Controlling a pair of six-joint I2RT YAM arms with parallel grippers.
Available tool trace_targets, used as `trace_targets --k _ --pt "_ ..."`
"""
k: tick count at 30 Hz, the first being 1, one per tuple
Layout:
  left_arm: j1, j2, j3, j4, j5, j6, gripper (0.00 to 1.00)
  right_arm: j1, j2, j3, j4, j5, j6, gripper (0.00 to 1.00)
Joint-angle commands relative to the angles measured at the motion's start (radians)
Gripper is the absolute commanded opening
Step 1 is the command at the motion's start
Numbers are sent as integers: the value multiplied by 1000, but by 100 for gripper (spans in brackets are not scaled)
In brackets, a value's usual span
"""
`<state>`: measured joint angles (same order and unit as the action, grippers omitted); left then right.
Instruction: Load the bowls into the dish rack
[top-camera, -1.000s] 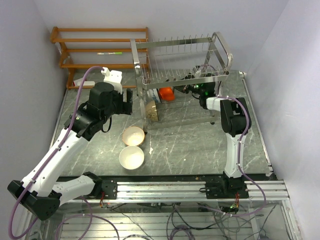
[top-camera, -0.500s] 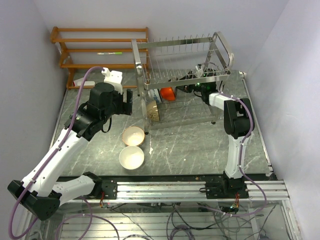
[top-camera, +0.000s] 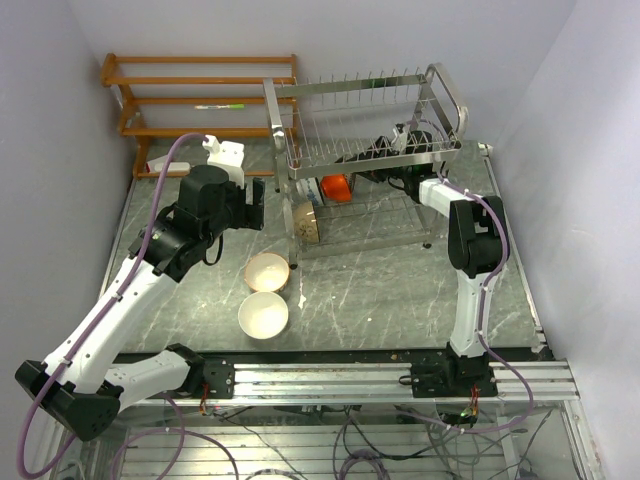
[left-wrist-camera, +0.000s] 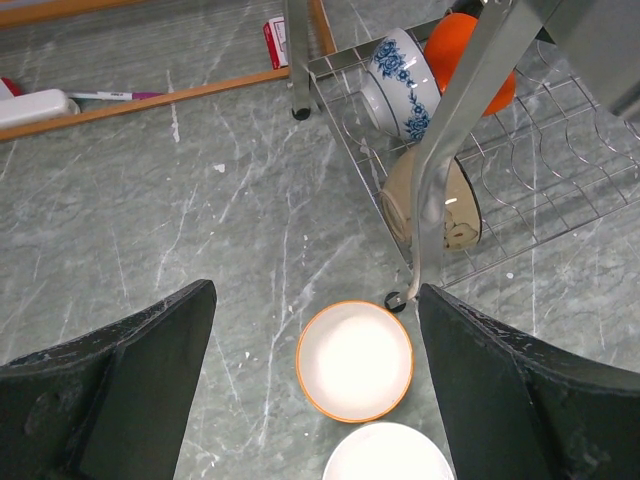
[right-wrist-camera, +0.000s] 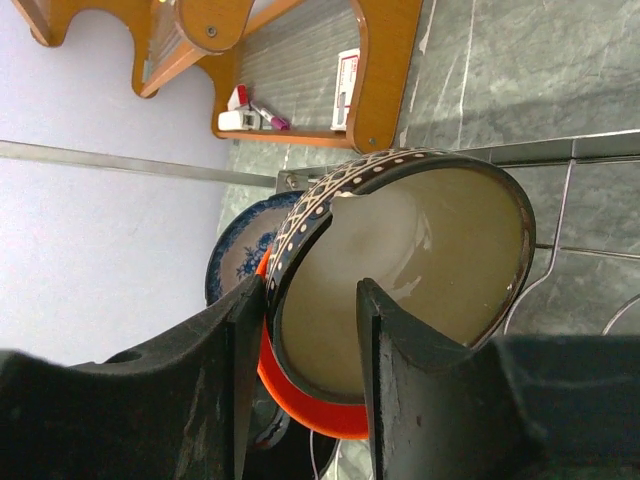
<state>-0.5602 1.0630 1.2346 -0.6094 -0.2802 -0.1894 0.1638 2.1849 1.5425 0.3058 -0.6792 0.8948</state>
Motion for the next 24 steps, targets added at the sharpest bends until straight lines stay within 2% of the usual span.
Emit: trace_targets --k 1,9,13,19,24 --pt "-10 -16 -12 38 -16 12 93 -54 -9 -18 -104 60 -52 37" --pt "-10 -13 -19 42 -17 18 93 -58 8 -6 -119 1 -80 26" --pt "-9 -13 -19 45 -19 21 93 -64 43 28 -128 -99 -99 19" --pt "-10 -18 -23 41 -20 26 93 -93 83 53 -78 -241 -90 16" --pt "-10 -23 -20 39 -21 32 93 -101 91 112 -194 -269 -165 16"
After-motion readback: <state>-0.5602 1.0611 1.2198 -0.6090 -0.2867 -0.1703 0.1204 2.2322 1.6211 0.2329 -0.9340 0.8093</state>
